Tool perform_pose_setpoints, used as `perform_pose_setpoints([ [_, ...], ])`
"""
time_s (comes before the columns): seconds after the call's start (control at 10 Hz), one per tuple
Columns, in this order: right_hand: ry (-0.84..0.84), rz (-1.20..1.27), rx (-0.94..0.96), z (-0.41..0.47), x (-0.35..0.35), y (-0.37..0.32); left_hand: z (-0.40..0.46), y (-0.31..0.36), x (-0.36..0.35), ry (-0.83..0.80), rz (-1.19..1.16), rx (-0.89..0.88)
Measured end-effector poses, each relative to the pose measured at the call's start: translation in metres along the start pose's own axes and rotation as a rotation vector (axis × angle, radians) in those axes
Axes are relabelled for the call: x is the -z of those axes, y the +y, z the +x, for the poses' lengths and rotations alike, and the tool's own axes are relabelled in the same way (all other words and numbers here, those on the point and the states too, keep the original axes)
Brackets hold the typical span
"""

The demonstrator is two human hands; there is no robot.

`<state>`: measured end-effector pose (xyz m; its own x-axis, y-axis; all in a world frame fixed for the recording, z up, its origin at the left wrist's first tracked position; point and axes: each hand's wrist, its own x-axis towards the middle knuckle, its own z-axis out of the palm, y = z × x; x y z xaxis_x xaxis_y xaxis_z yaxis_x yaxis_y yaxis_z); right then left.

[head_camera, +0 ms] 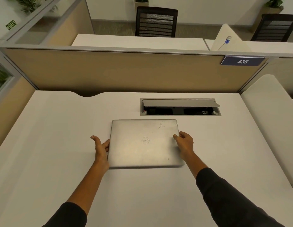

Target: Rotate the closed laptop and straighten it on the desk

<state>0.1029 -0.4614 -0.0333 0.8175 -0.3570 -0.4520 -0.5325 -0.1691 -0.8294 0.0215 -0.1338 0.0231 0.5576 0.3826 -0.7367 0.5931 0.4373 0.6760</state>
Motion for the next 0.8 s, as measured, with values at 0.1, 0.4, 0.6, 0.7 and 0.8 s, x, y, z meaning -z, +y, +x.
perform_pose_setpoints([
  [0.1,-0.020,-0.051,0.051,-0.004,-0.001,0.003,0.000,-0.003,-0.001,-0.009,0.025,-0.001],
  [0.4,-0.089,-0.342,0.188,-0.024,-0.002,0.017,0.020,-0.039,-0.012,0.072,0.347,-0.139],
  [0.6,-0.137,-0.581,0.352,-0.051,-0.002,0.044,0.010,-0.075,-0.010,-0.023,1.048,-0.410],
  [0.7,-0.126,-0.690,0.421,-0.052,0.005,0.059,0.013,-0.094,0.003,-0.085,1.189,-0.581],
  [0.8,-0.183,-0.756,0.463,-0.053,0.015,0.064,0.015,-0.104,0.016,-0.149,1.264,-0.692],
])
